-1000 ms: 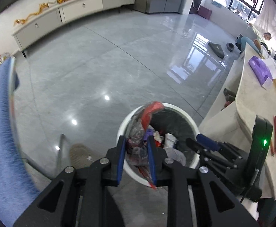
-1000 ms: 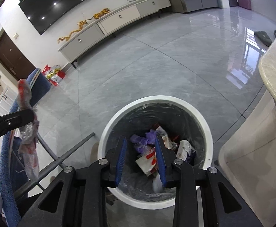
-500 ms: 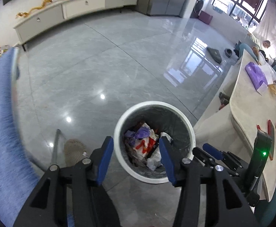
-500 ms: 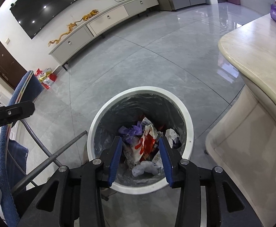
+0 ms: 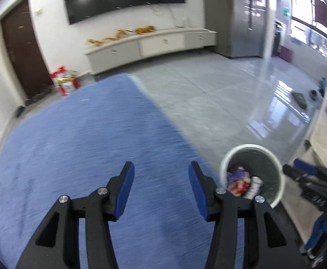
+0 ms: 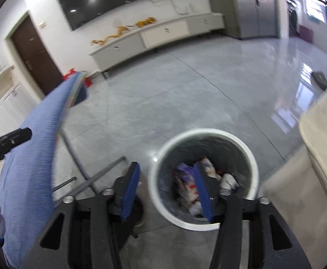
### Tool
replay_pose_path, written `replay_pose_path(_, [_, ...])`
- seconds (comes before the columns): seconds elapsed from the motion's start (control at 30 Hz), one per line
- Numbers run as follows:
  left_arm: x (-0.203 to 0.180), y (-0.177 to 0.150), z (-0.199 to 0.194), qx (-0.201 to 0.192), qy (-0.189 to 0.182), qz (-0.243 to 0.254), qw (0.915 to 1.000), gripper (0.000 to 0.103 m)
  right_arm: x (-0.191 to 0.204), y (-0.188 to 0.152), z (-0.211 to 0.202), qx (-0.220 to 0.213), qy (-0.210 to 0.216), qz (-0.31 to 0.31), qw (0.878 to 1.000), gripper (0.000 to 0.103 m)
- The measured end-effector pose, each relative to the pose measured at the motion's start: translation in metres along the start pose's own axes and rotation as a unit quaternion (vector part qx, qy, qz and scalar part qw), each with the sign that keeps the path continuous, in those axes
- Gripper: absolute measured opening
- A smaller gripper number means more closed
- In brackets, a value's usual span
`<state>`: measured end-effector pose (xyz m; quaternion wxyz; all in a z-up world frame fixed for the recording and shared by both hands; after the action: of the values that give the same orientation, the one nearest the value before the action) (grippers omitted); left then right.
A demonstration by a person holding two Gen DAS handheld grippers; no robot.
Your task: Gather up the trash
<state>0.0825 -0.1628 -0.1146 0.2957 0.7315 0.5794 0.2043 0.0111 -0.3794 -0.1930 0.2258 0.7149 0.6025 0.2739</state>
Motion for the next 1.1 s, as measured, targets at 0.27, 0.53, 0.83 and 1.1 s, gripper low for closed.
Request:
replay_pose_path(0.27, [0.099, -0.006, -0.053, -0.047, 0.066, -0.057, 0.9951, 0.054, 0.099, 0.047, -0.027, -0.049, 0.054, -0.086, 0.994, 0.056])
replay_pose_path(0.53, [0.167, 0.0, -0.113, -0.115, 0.12, -0.096, 0.9814, 0.066, 0.18, 0.069, -0.055, -0.084, 0.081, -0.156, 0.981, 0.065])
replay_pose_path(0.83, [0.211, 0.0, -0.152, -0.158, 0.146, -0.132, 0.9676, 0.074, 0.23, 0.089, -0.077, -0.111, 0.082, -0.199, 0.97, 0.079])
replay_pose_path(1.1, [0.233, -0.006, -0.179, -0.189, 0.157, -0.149, 0.958, 0.086, 0.251, 0.101, -0.082, -0.119, 0.073, -0.213, 0.967, 0.083])
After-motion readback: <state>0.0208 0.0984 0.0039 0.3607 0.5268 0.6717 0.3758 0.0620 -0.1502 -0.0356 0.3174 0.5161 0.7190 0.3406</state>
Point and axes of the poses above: each gripper's, at about its wrist camera, not at the fingertips, and z roughly the way its jaws point, x to its left, y to its top, the point moved 6 cm from there along z, roughly the way its jaws point, and after that the axes turned 13 degrees about -z, right-handed, at the moved point
